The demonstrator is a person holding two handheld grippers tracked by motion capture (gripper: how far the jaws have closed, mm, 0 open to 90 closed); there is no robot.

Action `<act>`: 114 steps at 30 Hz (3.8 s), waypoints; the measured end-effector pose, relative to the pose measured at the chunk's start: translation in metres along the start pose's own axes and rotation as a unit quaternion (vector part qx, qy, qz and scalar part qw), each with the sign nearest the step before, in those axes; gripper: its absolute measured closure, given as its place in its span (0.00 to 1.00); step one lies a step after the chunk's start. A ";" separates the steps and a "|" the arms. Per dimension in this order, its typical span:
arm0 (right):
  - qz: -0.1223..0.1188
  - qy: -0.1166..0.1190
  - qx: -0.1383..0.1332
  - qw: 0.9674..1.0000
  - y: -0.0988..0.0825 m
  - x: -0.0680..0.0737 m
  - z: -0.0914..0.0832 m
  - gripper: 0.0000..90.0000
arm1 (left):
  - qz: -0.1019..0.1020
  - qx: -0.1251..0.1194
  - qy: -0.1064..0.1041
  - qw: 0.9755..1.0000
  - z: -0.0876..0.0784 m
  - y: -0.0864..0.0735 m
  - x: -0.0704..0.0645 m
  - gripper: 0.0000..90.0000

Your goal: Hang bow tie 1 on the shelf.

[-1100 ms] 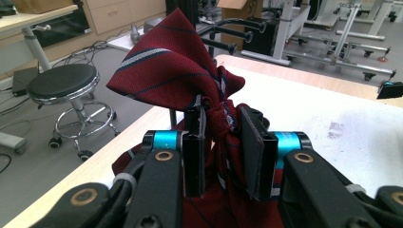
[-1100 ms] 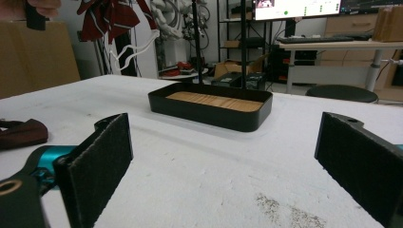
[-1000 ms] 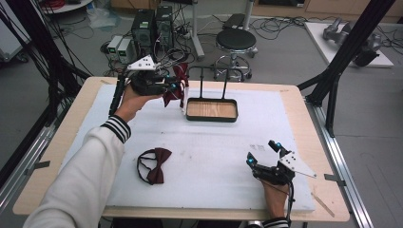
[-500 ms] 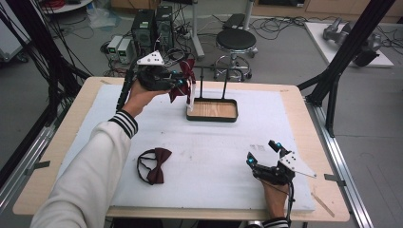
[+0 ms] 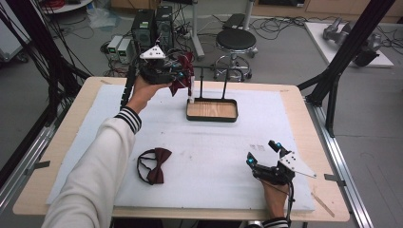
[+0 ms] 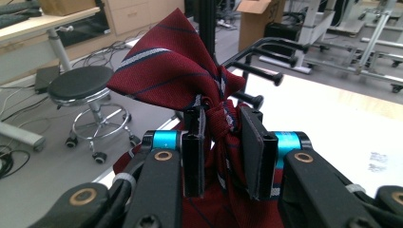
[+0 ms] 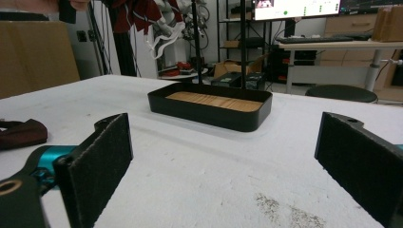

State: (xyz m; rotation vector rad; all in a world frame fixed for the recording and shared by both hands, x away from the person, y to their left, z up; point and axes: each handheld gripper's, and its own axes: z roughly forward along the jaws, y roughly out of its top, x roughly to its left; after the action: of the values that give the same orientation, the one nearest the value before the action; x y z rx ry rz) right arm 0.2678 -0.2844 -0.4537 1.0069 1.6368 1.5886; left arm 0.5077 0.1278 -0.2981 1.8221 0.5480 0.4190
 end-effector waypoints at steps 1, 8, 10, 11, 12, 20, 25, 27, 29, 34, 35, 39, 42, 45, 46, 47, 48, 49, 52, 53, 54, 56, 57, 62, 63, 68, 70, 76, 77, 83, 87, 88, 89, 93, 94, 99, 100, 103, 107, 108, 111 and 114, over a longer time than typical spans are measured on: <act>0.000 0.000 0.000 1.000 0.000 0.000 0.000 0.05 | -0.001 0.008 0.006 1.000 0.000 -0.001 0.001 0.80; 0.002 0.000 0.001 1.000 0.000 0.000 0.000 0.05 | -0.012 0.014 0.022 1.000 -0.003 -0.004 0.007 0.80; 0.001 0.000 0.001 1.000 0.000 0.000 0.000 0.05 | -0.015 0.014 0.021 1.000 -0.005 -0.006 0.008 0.80; 0.002 0.000 0.001 1.000 0.000 0.000 0.000 0.05 | -0.015 0.016 0.021 1.000 -0.007 -0.008 0.008 0.80; 0.002 0.000 0.001 1.000 0.000 0.000 0.000 0.05 | -0.015 0.016 0.021 1.000 -0.007 -0.008 0.008 0.80; 0.002 0.000 0.001 1.000 0.000 0.000 0.000 0.05 | -0.020 0.006 0.011 1.000 -0.016 -0.008 0.009 0.80; 0.000 0.000 0.000 1.000 0.000 0.000 0.000 0.05 | -0.026 -0.001 0.003 1.000 -0.022 -0.008 0.008 0.80; -0.001 0.000 0.000 1.000 0.000 0.000 0.000 0.05 | -0.025 0.000 0.005 1.000 -0.023 -0.008 0.008 0.80; -0.001 0.000 0.000 1.000 0.000 0.000 0.000 0.05 | -0.021 0.008 0.010 1.000 -0.023 -0.008 0.009 0.80; -0.001 0.000 0.000 1.000 0.000 0.000 0.000 0.05 | -0.023 0.020 0.024 0.999 -0.019 -0.011 0.010 0.80; -0.001 0.000 0.000 1.000 0.000 0.000 0.000 0.05 | -0.027 0.025 0.030 0.999 -0.017 -0.012 0.011 0.80; -0.001 0.000 0.000 1.000 0.000 0.000 0.000 0.05 | -0.039 0.045 0.045 0.997 -0.006 -0.021 0.012 0.80; -0.001 0.001 0.000 1.000 0.000 0.000 0.000 0.05 | -0.042 0.046 0.051 0.997 -0.003 -0.024 0.011 0.80; 0.000 0.001 0.000 1.000 0.000 0.000 0.000 0.05 | -0.045 0.059 0.064 0.995 0.003 -0.028 0.012 0.80; 0.000 0.001 0.000 1.000 0.000 0.000 0.000 0.05 | -0.045 0.059 0.064 0.995 0.003 -0.028 0.012 0.80; 0.000 0.001 0.000 1.000 0.000 0.000 0.000 0.05 | -0.049 0.061 0.070 0.994 0.004 -0.031 0.013 0.80; 0.000 0.001 0.000 1.000 0.000 0.000 0.000 0.05 | -0.049 0.061 0.070 0.994 0.004 -0.031 0.013 0.80; 0.001 0.000 0.000 1.000 0.000 0.000 0.000 0.05 | -0.052 0.065 0.076 0.994 0.005 -0.034 0.014 0.80; 0.000 0.001 0.000 1.000 0.000 0.000 0.000 0.05 | -0.053 0.074 0.082 0.992 0.005 -0.038 0.015 0.80; 0.000 0.001 0.000 1.000 0.000 0.000 0.000 0.05 | -0.058 0.077 0.085 0.992 0.005 -0.043 0.016 0.80; 0.001 0.001 0.000 1.000 0.000 0.000 0.000 0.05 | -0.058 0.077 0.085 0.992 0.005 -0.043 0.016 0.80; 0.000 0.001 0.000 1.000 0.000 0.000 0.000 0.05 | -0.058 0.084 0.090 0.991 0.005 -0.048 0.017 0.80; -0.001 0.001 0.000 1.000 0.000 0.000 0.000 0.05 | -0.063 0.094 0.093 0.989 0.005 -0.053 0.019 0.80; -0.001 0.000 0.000 1.000 0.000 0.000 0.000 0.05 | -0.075 0.102 0.099 0.987 0.004 -0.065 0.022 0.80; -0.002 0.000 0.000 1.000 0.000 0.000 0.000 0.05 | -0.077 0.113 0.102 0.985 0.004 -0.072 0.023 0.80; -0.002 0.000 0.000 1.000 0.000 0.000 0.000 0.05 | -0.085 0.115 0.101 0.985 0.002 -0.080 0.024 0.80; -0.003 0.000 0.000 1.000 0.000 0.000 0.000 0.05 | -0.085 0.115 0.099 0.985 0.001 -0.082 0.024 0.80; -0.003 0.000 -0.001 1.000 0.000 0.000 0.000 0.05 | -0.083 0.111 0.094 0.986 0.000 -0.083 0.024 0.80; 0.000 0.000 0.001 1.000 0.000 0.001 0.000 0.05 | -0.085 0.109 0.092 0.986 -0.001 -0.082 0.024 0.79; -0.002 0.000 -0.001 1.000 0.000 0.001 0.000 0.05 | -0.089 0.105 0.094 0.986 -0.003 -0.082 0.025 0.70; -0.003 0.000 -0.001 1.000 0.000 0.001 0.000 0.05 | -0.096 0.082 0.091 0.988 -0.006 -0.082 0.027 0.32; -0.003 0.000 -0.001 1.000 0.000 0.001 0.000 0.05 | -0.096 0.082 0.091 0.988 -0.006 -0.082 0.027 0.28; -0.003 0.000 -0.001 1.000 0.000 0.001 0.000 0.05 | -0.099 0.070 0.091 0.988 -0.009 -0.081 0.028 0.21; -0.004 0.000 0.000 1.000 0.000 0.001 0.000 0.05 | -0.091 0.041 0.081 0.992 -0.018 -0.079 0.026 0.18; -0.004 0.000 0.000 1.000 0.000 0.001 0.000 0.05 | -0.091 0.041 0.081 0.992 -0.018 -0.079 0.026 0.18; -0.004 -0.001 0.000 1.000 0.000 0.000 0.000 0.05 | -0.082 0.007 0.070 0.994 -0.035 -0.078 0.019 0.18; -0.004 -0.001 0.000 1.000 0.000 0.000 0.000 0.05 | -0.080 0.001 0.068 0.995 -0.040 -0.077 0.017 0.18; -0.003 -0.001 -0.001 1.000 0.000 0.000 0.000 0.05 | -0.078 -0.026 0.055 0.995 -0.058 -0.078 0.006 0.18; -0.006 -0.001 -0.003 1.000 0.000 0.000 0.000 0.05 | -0.065 -0.040 0.046 0.996 -0.073 -0.078 -0.003 0.18; -0.006 -0.001 -0.003 1.000 0.000 0.000 0.000 0.05 | -0.065 -0.040 0.046 0.996 -0.073 -0.078 -0.003 0.18; 0.000 -0.001 0.000 1.000 0.000 0.000 0.000 0.05 | -0.057 -0.057 0.038 0.996 -0.091 -0.083 -0.014 0.18; -0.002 -0.002 -0.001 1.000 0.000 0.000 0.000 0.05 | -0.052 -0.063 0.034 0.996 -0.101 -0.088 -0.020 0.18</act>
State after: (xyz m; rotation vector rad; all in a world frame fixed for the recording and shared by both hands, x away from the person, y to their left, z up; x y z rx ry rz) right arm 0.2677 -0.2842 -0.4537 1.0051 1.6322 1.5843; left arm 0.4228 0.2186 -0.3516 1.6552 0.6472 0.4362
